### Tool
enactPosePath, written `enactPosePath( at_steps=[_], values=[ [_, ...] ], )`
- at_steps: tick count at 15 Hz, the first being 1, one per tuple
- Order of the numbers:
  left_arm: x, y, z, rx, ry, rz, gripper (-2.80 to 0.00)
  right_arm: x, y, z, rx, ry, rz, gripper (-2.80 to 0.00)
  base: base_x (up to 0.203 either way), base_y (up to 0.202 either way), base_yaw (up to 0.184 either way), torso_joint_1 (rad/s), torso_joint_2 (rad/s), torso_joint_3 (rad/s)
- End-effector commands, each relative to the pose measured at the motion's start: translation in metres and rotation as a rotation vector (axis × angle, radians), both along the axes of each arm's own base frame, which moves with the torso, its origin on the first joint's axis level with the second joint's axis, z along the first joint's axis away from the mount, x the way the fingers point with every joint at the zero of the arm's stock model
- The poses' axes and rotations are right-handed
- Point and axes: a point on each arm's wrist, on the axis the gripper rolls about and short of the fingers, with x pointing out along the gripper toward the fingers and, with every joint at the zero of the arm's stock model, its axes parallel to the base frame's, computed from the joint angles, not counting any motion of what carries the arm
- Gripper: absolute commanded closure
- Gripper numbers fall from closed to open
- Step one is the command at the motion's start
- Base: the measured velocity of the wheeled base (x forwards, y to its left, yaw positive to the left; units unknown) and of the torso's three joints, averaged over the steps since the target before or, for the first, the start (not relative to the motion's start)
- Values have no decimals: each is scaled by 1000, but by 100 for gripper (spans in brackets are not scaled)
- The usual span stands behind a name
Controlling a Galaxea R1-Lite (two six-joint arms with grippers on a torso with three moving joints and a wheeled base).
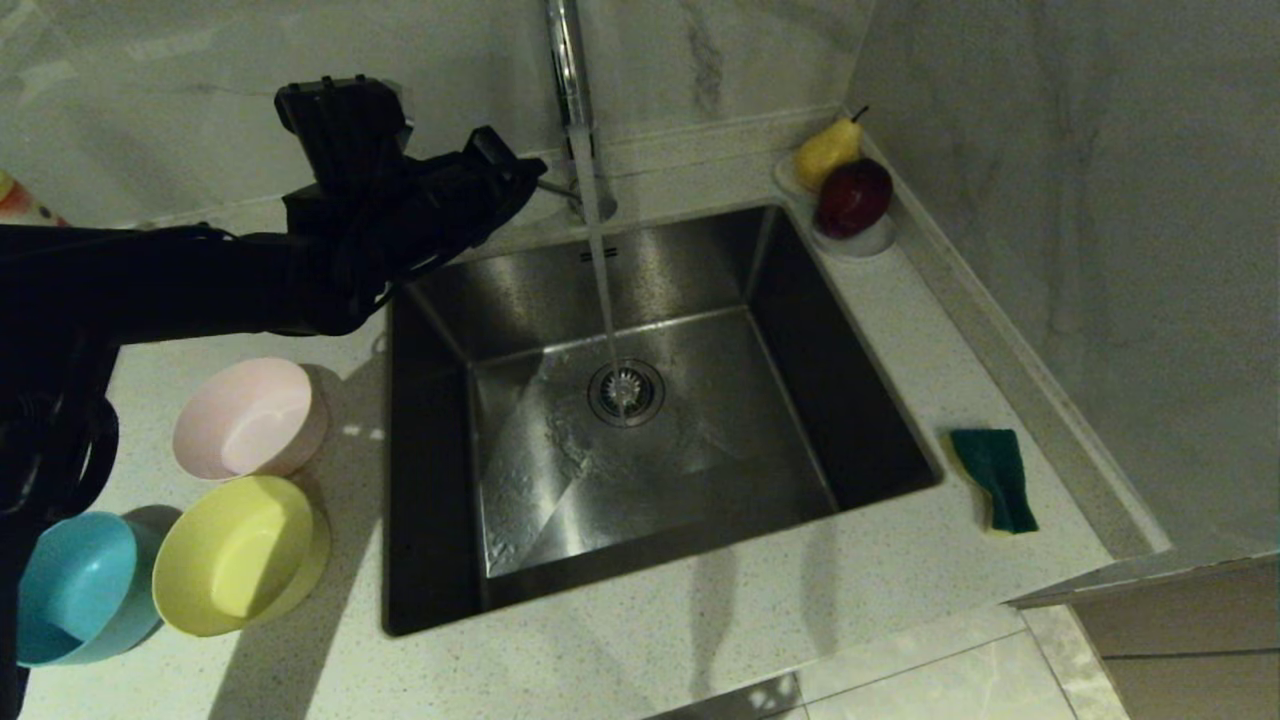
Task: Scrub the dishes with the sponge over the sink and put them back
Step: Turn on the faucet, then pick up a bowl and the sponge
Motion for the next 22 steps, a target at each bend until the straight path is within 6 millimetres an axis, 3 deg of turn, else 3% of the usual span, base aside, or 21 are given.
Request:
enactPosePath(
  at_steps=[1, 5, 8, 11, 15, 18, 22],
  values=[
    [-7, -1, 0, 2, 15, -6, 0, 0, 0, 0, 0, -1, 1, 0, 0, 0, 0, 0, 0, 0],
    [-14, -4, -2, -3, 4, -14, 0, 0, 0, 0, 0, -1, 2, 0, 0, 0, 0, 0, 0, 0],
    [-18, 2, 18, -23, -51, 14, 0, 0, 0, 0, 0, -1, 1, 0, 0, 0, 0, 0, 0, 0],
    [-28, 25, 44, -37, -115, 69, 0, 0, 0, 0, 0, -1, 1, 0, 0, 0, 0, 0, 0, 0],
    [-41, 66, 61, -29, -154, 170, 0, 0, 0, 0, 0, -1, 1, 0, 0, 0, 0, 0, 0, 0],
    [-63, 91, 67, -7, -159, 236, 0, 0, 0, 0, 0, -1, 1, 0, 0, 0, 0, 0, 0, 0],
    [-114, 103, 81, 133, -218, 321, 0, 0, 0, 0, 0, -1, 1, 0, 0, 0, 0, 0, 0, 0]
  ],
)
